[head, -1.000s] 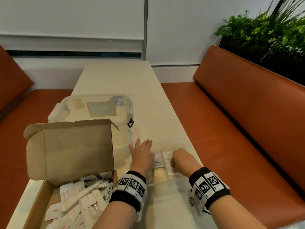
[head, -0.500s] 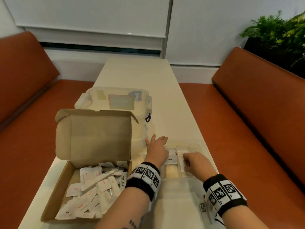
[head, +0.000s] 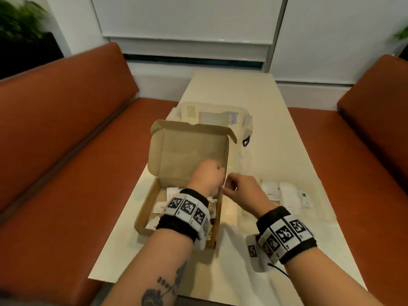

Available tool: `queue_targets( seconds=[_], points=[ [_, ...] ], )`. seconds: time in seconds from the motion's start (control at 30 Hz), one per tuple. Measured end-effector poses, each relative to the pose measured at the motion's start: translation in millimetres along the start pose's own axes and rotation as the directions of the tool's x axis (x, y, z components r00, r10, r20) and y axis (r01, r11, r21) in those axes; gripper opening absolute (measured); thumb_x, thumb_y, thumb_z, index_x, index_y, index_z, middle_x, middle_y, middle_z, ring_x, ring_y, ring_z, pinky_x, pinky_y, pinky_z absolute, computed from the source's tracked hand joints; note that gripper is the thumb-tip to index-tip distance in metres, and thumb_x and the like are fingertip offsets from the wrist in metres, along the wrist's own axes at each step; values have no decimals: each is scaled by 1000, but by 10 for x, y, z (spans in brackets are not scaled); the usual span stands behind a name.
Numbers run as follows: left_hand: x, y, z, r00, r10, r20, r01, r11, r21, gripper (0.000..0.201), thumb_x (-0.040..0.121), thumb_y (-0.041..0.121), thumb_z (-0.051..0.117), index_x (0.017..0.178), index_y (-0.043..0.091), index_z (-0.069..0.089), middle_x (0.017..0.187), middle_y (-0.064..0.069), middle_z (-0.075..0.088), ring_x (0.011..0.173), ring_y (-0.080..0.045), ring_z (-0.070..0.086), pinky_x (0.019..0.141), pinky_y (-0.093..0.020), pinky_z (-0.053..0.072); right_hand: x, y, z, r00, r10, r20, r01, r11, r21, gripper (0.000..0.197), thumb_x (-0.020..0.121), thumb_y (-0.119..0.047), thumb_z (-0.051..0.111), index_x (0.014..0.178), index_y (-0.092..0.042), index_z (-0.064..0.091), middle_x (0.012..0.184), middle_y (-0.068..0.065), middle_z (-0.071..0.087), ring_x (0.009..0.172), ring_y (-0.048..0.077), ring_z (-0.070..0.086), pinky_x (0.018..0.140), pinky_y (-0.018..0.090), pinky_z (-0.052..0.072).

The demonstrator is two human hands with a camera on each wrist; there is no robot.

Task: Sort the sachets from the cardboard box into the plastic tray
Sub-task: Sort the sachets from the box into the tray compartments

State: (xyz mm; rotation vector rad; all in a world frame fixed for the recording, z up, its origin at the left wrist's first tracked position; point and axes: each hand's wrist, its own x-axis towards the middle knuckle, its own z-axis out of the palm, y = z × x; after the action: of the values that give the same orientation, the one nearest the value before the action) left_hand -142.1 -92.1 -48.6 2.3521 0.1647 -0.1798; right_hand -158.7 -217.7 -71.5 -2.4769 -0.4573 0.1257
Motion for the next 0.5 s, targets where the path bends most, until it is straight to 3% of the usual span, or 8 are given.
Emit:
queue_targets(
  seconds=[0.07,0.17,0.3,0.37,0.43,0.5],
  points=[
    [-65,-293,-167,987,-160,15,156,979,133,24,93,12,45,99,-2,64,102,-16,67,95,-32,63,86,-38,51,-2,-139,226,995,11,100,-9,1000,-18,6,87,-14,59,86,-9,61,82,7,62,78,21,57,68,28,44],
    [-193,-651,-345,950,-311,27,274,874,401,17,93,13,50,100,3,62,110,-13,64,98,-29,60,79,-34,47,-18,-276,493,981,23,195,-18,999,-26,11,89,-8,55,96,-8,65,96,7,64,88,20,58,75,23,45],
    [-271,-918,-384,819,-542,187,314,697,645,51,86,28,68,129,6,53,131,-8,57,119,-27,54,100,-35,45,-54,-373,703,952,32,305,-17,999,-50,16,89,-5,58,100,-10,67,107,6,65,96,18,61,84,21,49],
    [-299,-972,-345,775,-589,228,295,656,694,53,89,30,65,134,6,48,136,-6,53,123,-27,51,103,-33,42,-84,-397,754,930,40,366,-10,996,-84,17,88,-6,61,102,-12,68,109,6,64,99,19,61,87,23,50],
    [-354,-997,-309,771,-592,233,272,638,720,52,90,31,63,133,6,49,137,-7,53,123,-24,52,98,-29,43,-109,-402,771,913,41,406,6,994,-114,18,86,-3,61,100,-12,68,109,7,64,98,21,61,89,27,51],
    [-384,-1009,-264,765,-592,254,299,675,674,52,91,27,63,135,4,47,136,-11,53,124,-24,52,102,-30,43,-132,-401,785,905,29,424,30,991,-132,20,84,-1,60,99,-12,68,108,9,65,97,23,62,89,30,53]
  ],
)
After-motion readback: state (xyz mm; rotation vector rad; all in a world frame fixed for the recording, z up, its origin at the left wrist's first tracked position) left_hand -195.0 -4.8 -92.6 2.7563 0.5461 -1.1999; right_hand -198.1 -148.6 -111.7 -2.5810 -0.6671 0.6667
